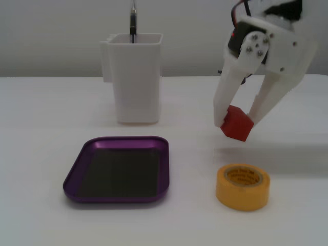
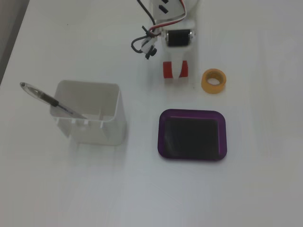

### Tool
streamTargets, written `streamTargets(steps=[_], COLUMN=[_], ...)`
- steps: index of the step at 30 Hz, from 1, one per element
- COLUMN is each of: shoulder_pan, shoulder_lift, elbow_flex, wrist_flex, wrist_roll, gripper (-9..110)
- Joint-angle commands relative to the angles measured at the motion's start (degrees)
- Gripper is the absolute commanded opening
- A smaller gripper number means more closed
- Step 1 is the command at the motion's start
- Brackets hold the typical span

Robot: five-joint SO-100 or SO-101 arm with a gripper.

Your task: Remove the cube from the box.

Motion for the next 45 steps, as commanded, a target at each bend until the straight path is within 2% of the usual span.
streamTargets(steps=[1, 13, 20, 25, 33, 38, 45], shoulder_pan=[3.69, 4.66, 4.66, 4.57, 4.57, 4.57, 5.27], shoulder_lift=[0.35, -8.35, -8.79, -5.54, 12.48, 28.56, 50.89], elbow_flex=[2.81, 2.29, 2.64, 1.49, -5.54, -4.22, 15.47], wrist_flex=[-7.65, -8.61, -8.53, -4.31, 8.26, 10.20, 13.97], wrist_roll=[-0.35, -0.35, 0.09, 0.26, 0.35, 0.53, 5.54], gripper=[-1, 0, 13, 15, 15, 15, 15])
